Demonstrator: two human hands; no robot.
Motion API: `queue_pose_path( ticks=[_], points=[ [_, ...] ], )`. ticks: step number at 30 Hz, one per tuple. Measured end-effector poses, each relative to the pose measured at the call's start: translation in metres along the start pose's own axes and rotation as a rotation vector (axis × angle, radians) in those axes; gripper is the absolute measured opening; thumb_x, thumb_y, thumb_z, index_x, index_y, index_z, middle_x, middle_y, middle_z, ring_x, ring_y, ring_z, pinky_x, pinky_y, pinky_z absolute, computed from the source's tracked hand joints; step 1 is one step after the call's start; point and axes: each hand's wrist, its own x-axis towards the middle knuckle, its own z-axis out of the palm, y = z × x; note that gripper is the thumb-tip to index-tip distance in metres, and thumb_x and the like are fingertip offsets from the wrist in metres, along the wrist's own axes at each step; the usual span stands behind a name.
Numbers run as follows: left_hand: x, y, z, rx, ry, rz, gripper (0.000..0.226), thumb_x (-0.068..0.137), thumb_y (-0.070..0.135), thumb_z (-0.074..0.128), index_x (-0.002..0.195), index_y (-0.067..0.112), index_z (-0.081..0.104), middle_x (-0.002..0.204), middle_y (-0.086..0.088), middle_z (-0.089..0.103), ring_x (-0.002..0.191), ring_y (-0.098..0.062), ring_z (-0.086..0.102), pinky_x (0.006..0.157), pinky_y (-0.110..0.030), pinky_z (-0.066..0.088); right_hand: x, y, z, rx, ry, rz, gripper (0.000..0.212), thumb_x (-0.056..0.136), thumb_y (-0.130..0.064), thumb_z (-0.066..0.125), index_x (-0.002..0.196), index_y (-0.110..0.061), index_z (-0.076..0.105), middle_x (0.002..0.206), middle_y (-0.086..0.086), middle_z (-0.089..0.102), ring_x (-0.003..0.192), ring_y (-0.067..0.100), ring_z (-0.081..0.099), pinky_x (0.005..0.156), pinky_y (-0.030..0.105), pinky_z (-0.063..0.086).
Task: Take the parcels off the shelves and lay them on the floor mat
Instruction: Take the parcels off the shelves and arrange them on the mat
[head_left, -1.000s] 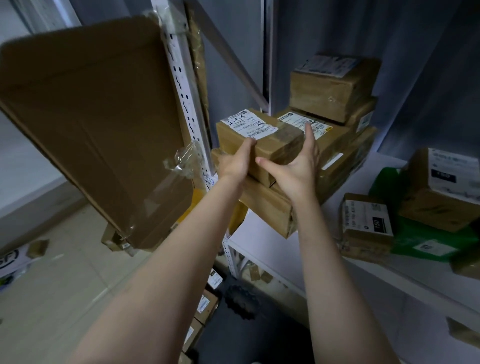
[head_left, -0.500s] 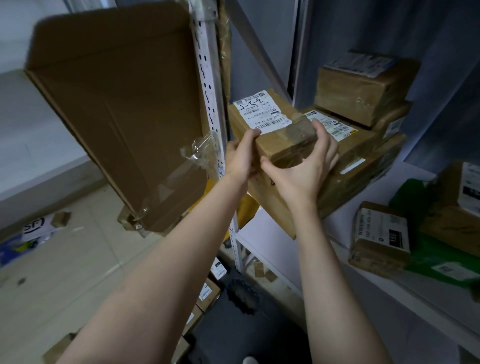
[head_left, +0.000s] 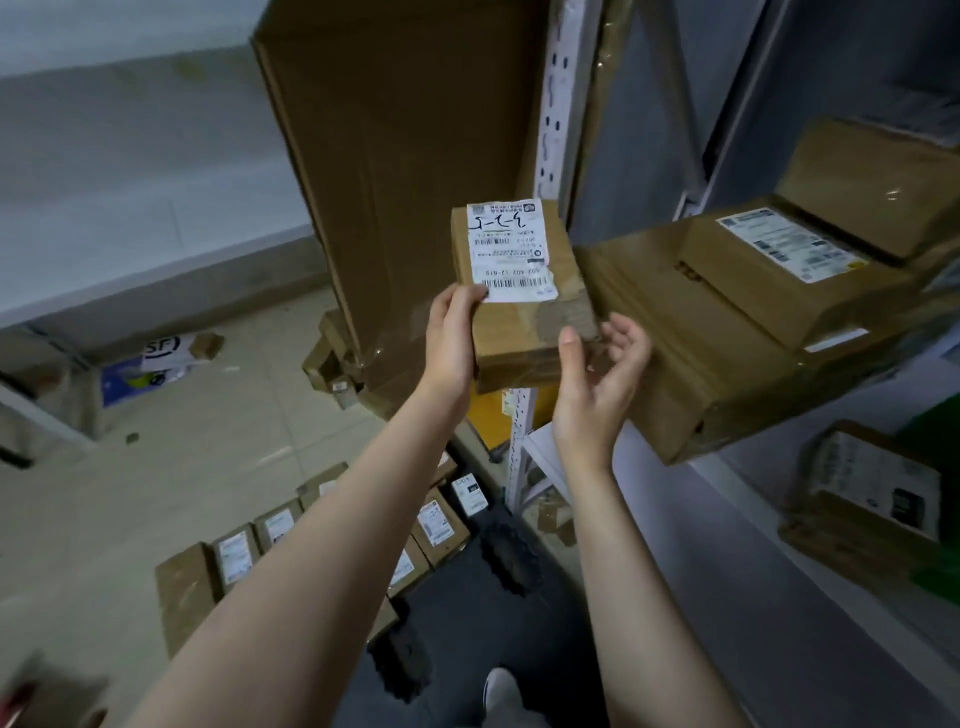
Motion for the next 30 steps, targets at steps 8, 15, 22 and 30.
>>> queue_pose_path(
  ticks=[8, 15, 22, 30],
  points=[
    [-0.027, -0.037, -0.125, 0.061, 0.124, 0.011, 0.082, 0.07, 0.055, 0.056, 0.14, 0.015, 0.045, 0.121, 0.002, 0.056, 0.099, -0.011, 0.059, 0.06, -0.017, 0.05, -0.076, 0.041, 0.038, -0.147, -0.451, 0.337, 0.043, 0.083, -0.051, 0.058, 0.118, -0.025, 0.055, 0.117, -0.003, 0.062, 0.109, 0.015, 0.059, 0.087, 0.032, 0.051],
    [-0.06, -0.07, -0.243, 0.029, 0.283, -0.205, 0.086, 0.059, 0.067, 0.055, 0.133, 0.023, 0.053, 0.123, -0.011, 0.062, 0.107, -0.029, 0.06, 0.078, -0.038, 0.052, -0.159, 0.065, 0.084, -0.244, -0.77, 0.581, 0.028, 0.081, -0.062, 0.055, 0.104, -0.045, 0.056, 0.11, -0.018, 0.061, 0.104, 0.008, 0.059, 0.087, 0.037, 0.052],
    [-0.1, -0.113, -0.368, -0.145, 0.524, -0.292, 0.042, 0.089, 0.049, 0.052, 0.115, 0.019, 0.065, 0.124, -0.015, 0.064, 0.113, -0.035, 0.06, 0.089, -0.048, 0.053, -0.242, 0.079, 0.138, -0.329, -1.01, 0.886, 0.012, 0.091, -0.052, 0.063, 0.096, -0.042, 0.059, 0.108, -0.019, 0.055, 0.102, 0.014, 0.059, 0.071, 0.033, 0.062],
    [-0.146, -0.15, -0.477, -0.268, 0.672, -0.388, 0.039, 0.086, 0.047, 0.056, 0.105, 0.018, 0.073, 0.106, -0.009, 0.073, 0.092, -0.029, 0.068, 0.08, -0.041, 0.055, -0.341, 0.109, 0.19, -0.412, -1.29, 1.074, 0.02, 0.086, -0.048, 0.072, 0.097, -0.034, 0.064, 0.115, -0.006, 0.064, 0.099, 0.026, 0.069, 0.072, 0.034, 0.062]
  ],
)
